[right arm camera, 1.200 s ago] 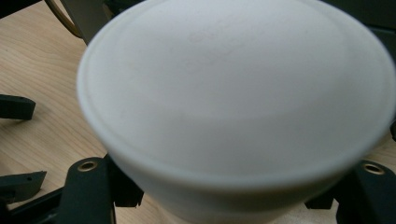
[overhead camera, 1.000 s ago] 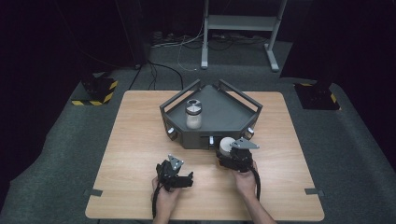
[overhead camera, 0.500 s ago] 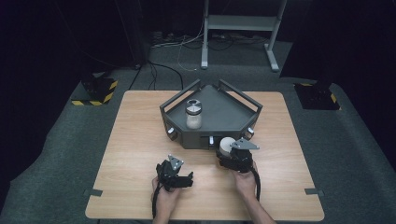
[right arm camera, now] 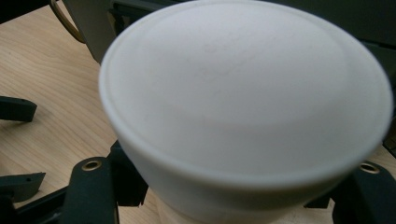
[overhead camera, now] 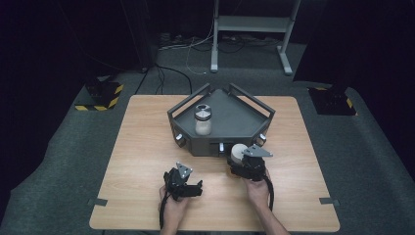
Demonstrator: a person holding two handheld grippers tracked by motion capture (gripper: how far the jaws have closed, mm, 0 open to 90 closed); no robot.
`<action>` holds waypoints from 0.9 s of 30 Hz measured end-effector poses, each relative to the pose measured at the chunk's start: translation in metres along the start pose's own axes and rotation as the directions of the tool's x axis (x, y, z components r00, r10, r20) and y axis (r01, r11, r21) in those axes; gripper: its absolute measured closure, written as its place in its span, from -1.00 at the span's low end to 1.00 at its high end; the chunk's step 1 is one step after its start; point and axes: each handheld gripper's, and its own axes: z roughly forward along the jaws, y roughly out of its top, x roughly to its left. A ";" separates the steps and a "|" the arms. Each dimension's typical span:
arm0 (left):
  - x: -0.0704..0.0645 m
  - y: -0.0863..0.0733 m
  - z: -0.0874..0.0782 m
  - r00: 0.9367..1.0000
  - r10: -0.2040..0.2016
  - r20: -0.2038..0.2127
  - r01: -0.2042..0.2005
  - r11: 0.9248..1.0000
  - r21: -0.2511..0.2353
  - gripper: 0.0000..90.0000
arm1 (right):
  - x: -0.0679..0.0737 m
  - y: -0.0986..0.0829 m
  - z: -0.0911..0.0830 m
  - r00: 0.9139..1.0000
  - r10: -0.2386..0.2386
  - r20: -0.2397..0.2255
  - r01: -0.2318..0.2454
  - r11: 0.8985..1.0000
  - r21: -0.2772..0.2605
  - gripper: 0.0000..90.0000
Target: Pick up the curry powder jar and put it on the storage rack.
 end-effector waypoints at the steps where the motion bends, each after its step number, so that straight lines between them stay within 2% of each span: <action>1: 0.000 0.000 0.000 1.000 0.000 0.000 0.000 1.000 0.000 -0.87 | -0.001 0.000 -0.001 1.000 0.001 -0.001 -0.001 1.000 -0.001 -0.23; 21: 0.000 0.000 0.000 1.000 0.000 0.000 0.000 1.000 0.000 -0.87 | -0.006 0.009 -0.010 0.999 -0.021 -0.031 0.021 1.000 0.000 -0.22; 27: 0.000 0.000 0.000 1.000 0.000 0.000 0.000 1.000 0.000 -0.87 | -0.008 0.015 -0.015 0.998 -0.047 -0.034 0.047 0.999 0.011 -0.22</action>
